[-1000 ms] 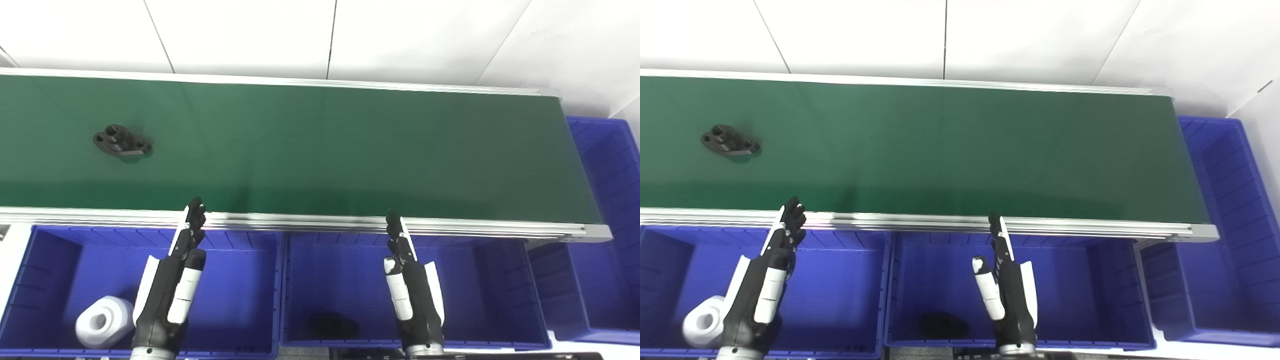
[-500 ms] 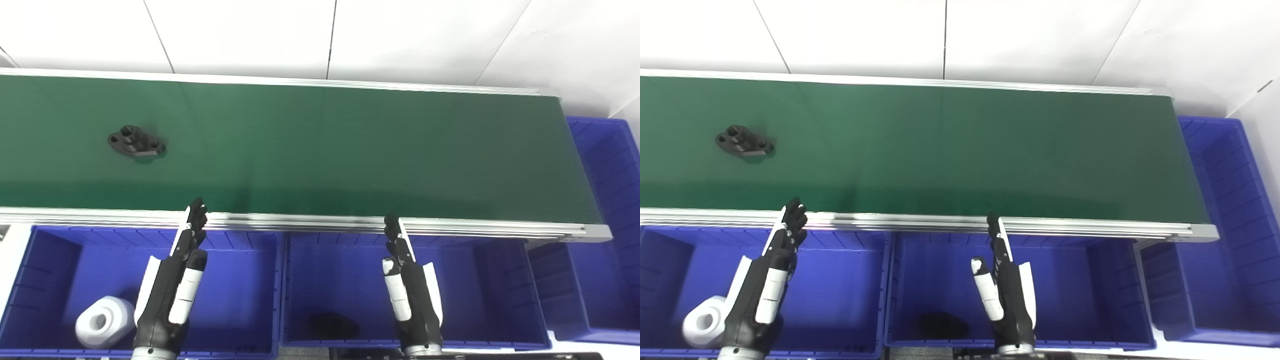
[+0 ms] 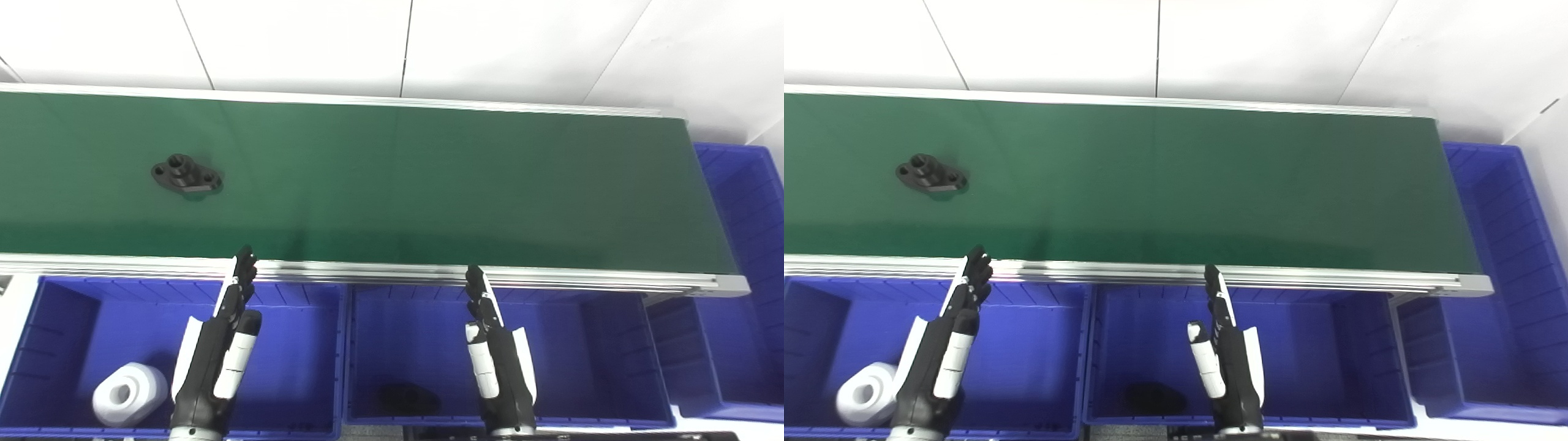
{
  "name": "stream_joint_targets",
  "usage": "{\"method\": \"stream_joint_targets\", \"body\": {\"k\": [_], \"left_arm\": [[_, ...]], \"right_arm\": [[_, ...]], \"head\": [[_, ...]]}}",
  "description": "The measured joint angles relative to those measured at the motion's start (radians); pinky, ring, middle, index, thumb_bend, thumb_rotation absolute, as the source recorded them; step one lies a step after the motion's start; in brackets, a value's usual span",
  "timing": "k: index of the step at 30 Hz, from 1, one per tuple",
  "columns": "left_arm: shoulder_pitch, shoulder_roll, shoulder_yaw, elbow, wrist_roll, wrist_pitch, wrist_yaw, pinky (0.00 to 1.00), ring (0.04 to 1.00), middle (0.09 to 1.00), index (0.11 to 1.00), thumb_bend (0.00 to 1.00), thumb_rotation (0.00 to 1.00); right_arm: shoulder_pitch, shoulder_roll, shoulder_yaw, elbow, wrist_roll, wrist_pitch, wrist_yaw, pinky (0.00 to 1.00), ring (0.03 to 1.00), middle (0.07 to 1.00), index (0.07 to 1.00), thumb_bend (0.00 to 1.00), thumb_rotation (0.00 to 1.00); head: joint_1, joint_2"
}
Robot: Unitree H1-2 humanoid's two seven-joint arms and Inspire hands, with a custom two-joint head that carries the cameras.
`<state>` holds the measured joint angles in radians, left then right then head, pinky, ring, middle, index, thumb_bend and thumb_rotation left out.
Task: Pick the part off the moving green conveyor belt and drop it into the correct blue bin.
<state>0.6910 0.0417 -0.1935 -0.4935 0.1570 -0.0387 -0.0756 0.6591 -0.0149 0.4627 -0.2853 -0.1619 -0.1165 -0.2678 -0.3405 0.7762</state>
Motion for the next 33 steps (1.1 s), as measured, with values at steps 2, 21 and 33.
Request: {"method": "stream_joint_targets", "body": {"k": [2,21,33], "left_arm": [[0.000,0.000,0.000,0.000,-0.001,-0.004,0.000,1.00,0.998,1.000,1.000,0.63,1.00],[0.003,-0.044,-0.018,0.138,0.027,-0.097,0.045,1.00,0.984,1.000,1.000,0.47,0.93],[-0.011,-0.087,-0.025,0.270,0.060,-0.264,0.107,1.00,0.981,1.000,1.000,0.44,0.93]], "right_arm": [[0.000,0.000,0.000,0.002,0.007,-0.015,0.009,1.00,1.000,0.992,0.986,0.69,1.00],[-0.005,0.007,-0.026,0.159,0.055,-0.164,0.045,1.00,1.000,0.989,0.982,0.66,0.99],[-0.022,0.018,-0.050,0.236,0.075,-0.225,0.080,1.00,1.000,0.987,0.989,0.68,0.99]], "head": [[0.003,-0.006],[0.093,-0.219],[0.138,-0.262]]}}
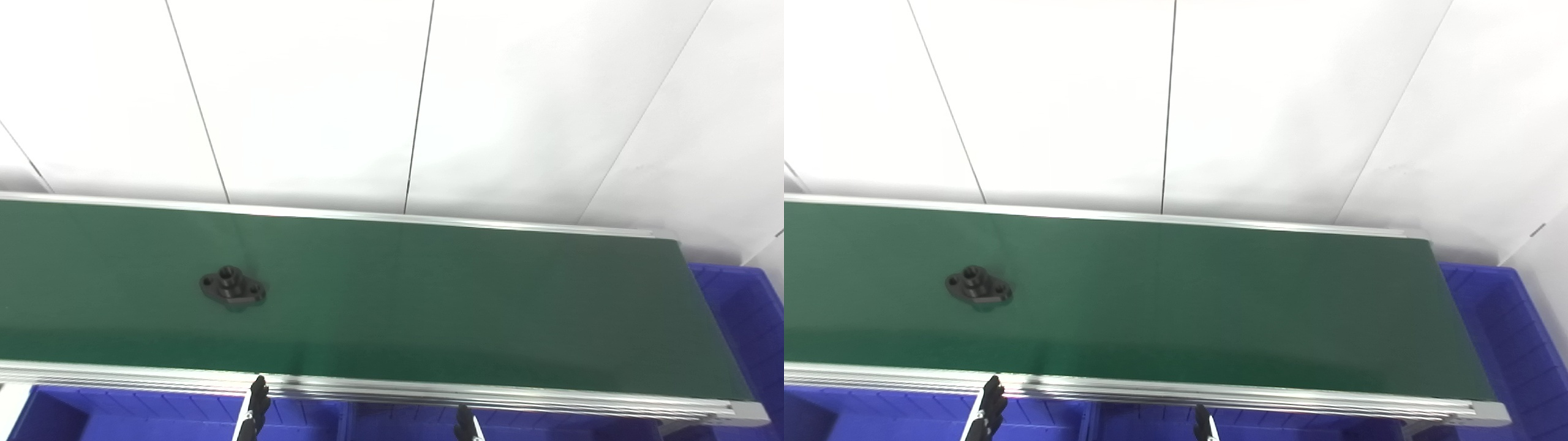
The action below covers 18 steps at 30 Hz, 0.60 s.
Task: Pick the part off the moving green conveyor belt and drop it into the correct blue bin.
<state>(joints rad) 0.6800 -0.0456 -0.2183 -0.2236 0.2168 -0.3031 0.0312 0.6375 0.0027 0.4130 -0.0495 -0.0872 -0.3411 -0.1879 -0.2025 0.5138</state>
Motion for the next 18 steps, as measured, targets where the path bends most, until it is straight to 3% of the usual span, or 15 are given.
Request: {"method": "stream_joint_targets", "body": {"k": [12,16,18], "left_arm": [[0.003,-0.015,-0.022,-0.009,0.053,0.018,0.011,1.00,0.983,0.995,1.000,0.49,0.95],[0.002,-0.016,-0.033,-0.007,0.052,0.025,0.011,1.00,0.989,0.988,1.000,0.47,0.93],[0.002,-0.016,-0.036,-0.006,0.053,0.025,0.011,1.00,0.986,0.983,1.000,0.50,0.95]], "right_arm": [[0.003,0.005,-0.010,0.002,0.021,-0.022,0.034,1.00,1.000,0.999,1.000,0.64,0.99],[0.003,0.004,-0.012,0.002,0.039,-0.022,0.058,1.00,1.000,1.000,1.000,0.66,0.92],[0.003,0.004,-0.012,0.001,0.057,-0.022,0.074,1.00,1.000,1.000,1.000,0.69,0.75]], "head": [[0.075,-0.001],[0.084,0.002],[0.080,0.005]]}}
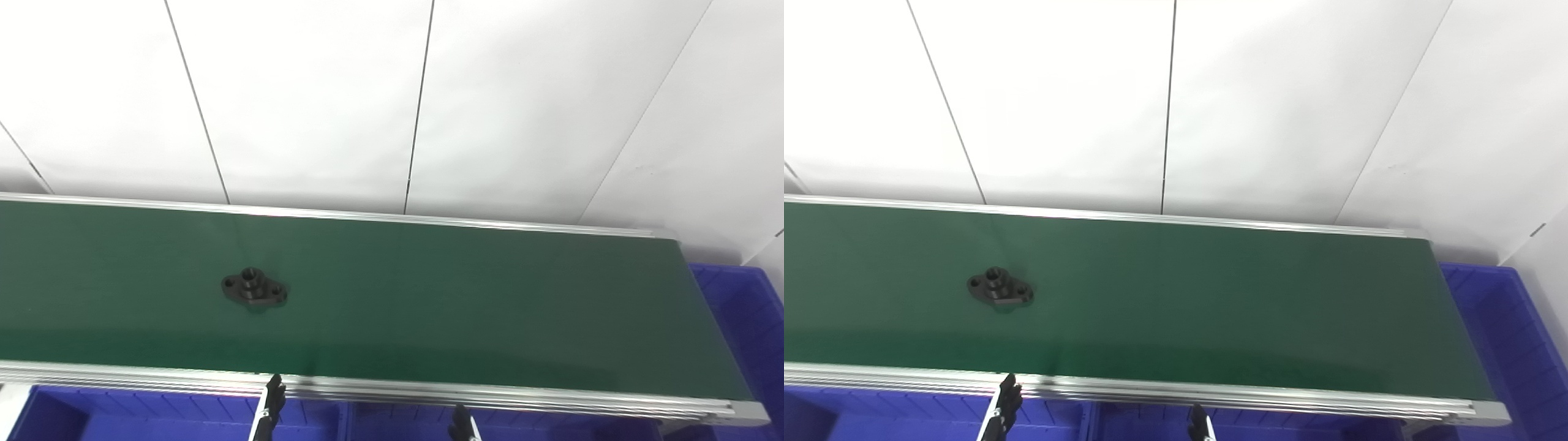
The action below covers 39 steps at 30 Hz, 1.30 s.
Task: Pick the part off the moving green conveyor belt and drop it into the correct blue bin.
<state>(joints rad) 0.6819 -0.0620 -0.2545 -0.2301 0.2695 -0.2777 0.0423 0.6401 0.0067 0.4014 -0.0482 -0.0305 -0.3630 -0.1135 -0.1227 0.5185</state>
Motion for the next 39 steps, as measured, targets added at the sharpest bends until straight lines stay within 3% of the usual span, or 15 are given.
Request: {"method": "stream_joint_targets", "body": {"k": [5,11,16,21,26,30,35,39], "left_arm": [[0.000,0.001,-0.003,0.000,0.018,0.000,0.000,1.00,0.970,0.978,1.000,0.55,0.95],[0.000,0.001,-0.014,0.000,0.040,0.001,0.001,1.00,0.959,0.974,1.000,0.54,0.95],[-0.012,-0.001,-0.014,0.010,0.043,0.001,0.010,1.00,0.951,0.963,0.997,0.57,0.92],[-0.017,-0.003,-0.011,0.010,0.039,0.002,0.012,1.00,0.949,0.959,0.988,0.57,0.92],[-0.017,0.000,-0.003,0.010,0.040,0.003,0.018,1.00,0.949,0.957,0.982,0.56,0.92],[-0.018,0.001,-0.003,0.010,0.040,0.003,0.019,0.98,0.933,0.945,0.972,0.59,0.91],[-0.018,0.001,-0.005,0.009,0.039,0.033,0.018,0.98,0.932,0.949,0.978,0.62,0.92],[-0.018,0.007,-0.009,0.007,0.039,0.043,0.018,1.00,0.940,0.947,0.981,0.61,0.92]], "right_arm": [[0.005,0.007,-0.010,-0.024,0.009,0.000,0.015,1.00,0.995,0.999,1.000,0.72,0.67],[0.025,0.028,-0.034,-0.146,-0.077,0.012,0.007,0.98,0.978,0.994,1.000,0.75,0.62],[0.000,0.040,-0.057,-0.263,-0.192,0.089,0.005,0.93,0.968,0.989,1.000,0.77,0.56],[-0.129,0.067,-0.068,-0.334,-0.298,0.180,0.016,0.87,0.951,0.977,0.976,0.89,0.50],[-0.294,0.081,-0.082,-0.339,-0.432,0.274,0.029,0.81,0.894,0.930,0.943,0.94,0.49],[-0.425,0.092,-0.089,-0.281,-0.546,0.321,0.026,0.69,0.822,0.883,0.909,0.98,0.49],[-0.524,0.093,-0.097,-0.192,-0.679,0.386,0.021,0.65,0.805,0.868,0.890,0.96,0.43],[-0.569,0.092,-0.100,-0.121,-0.743,0.409,0.004,0.67,0.816,0.869,0.900,0.94,0.46]], "head": [[0.009,0.005],[0.046,0.012],[0.054,0.022],[0.055,0.029],[0.054,0.031],[0.058,0.031],[0.064,0.032],[0.061,0.034]]}}
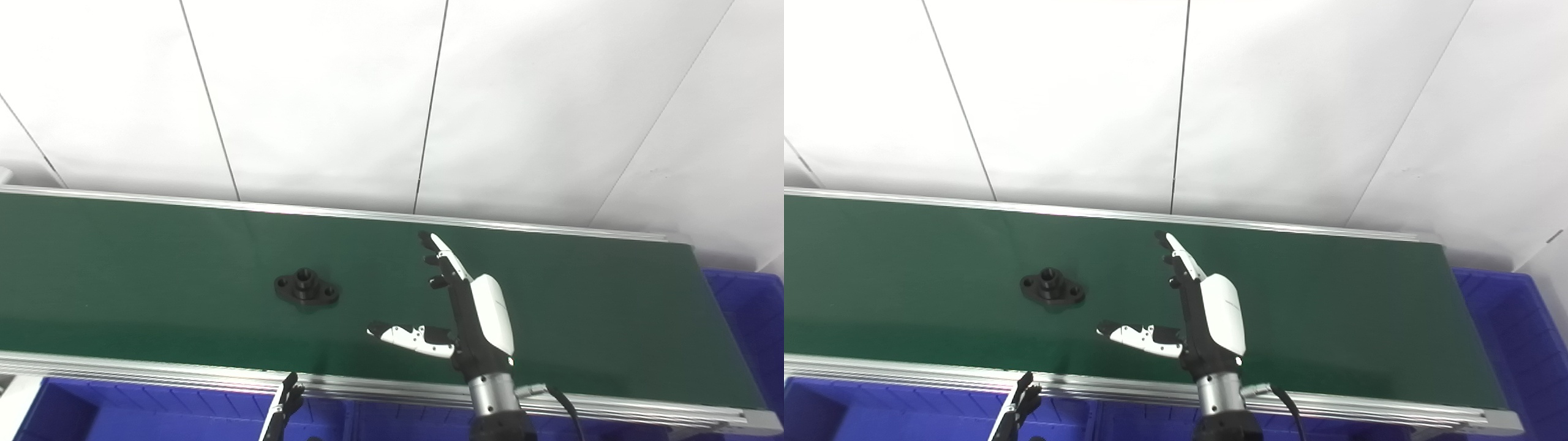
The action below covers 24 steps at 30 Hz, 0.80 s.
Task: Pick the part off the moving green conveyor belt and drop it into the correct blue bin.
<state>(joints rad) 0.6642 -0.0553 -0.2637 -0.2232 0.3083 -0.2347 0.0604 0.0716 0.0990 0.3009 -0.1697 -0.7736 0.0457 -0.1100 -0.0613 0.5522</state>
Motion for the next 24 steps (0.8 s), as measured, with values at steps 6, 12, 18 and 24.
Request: {"method": "stream_joint_targets", "body": {"k": [6,12,18,24], "left_arm": [[-0.001,0.001,-0.003,-0.005,-0.010,0.010,0.000,0.97,0.938,0.943,0.984,0.61,0.91],[-0.001,0.001,-0.009,-0.005,-0.010,0.013,-0.001,0.95,0.928,0.932,0.981,0.60,0.89],[-0.001,-0.009,-0.017,-0.002,-0.009,0.012,0.003,0.94,0.920,0.924,0.978,0.59,0.89],[0.000,-0.023,-0.028,0.005,-0.002,0.004,0.014,0.91,0.915,0.919,0.966,0.58,0.89]], "right_arm": [[-0.092,-0.011,0.023,0.104,-0.119,0.052,-0.012,0.69,0.808,0.860,0.889,0.93,0.48],[-0.197,-0.032,0.070,0.172,-0.222,0.110,-0.007,0.68,0.799,0.849,0.879,0.93,0.50],[-0.265,-0.071,0.126,0.247,-0.311,0.158,0.034,0.69,0.783,0.836,0.858,0.94,0.49],[-0.333,-0.078,0.171,0.311,-0.353,0.188,0.075,0.68,0.769,0.821,0.830,0.96,0.53]], "head": [[0.005,0.000],[0.011,0.000],[0.020,-0.002],[0.031,0.005]]}}
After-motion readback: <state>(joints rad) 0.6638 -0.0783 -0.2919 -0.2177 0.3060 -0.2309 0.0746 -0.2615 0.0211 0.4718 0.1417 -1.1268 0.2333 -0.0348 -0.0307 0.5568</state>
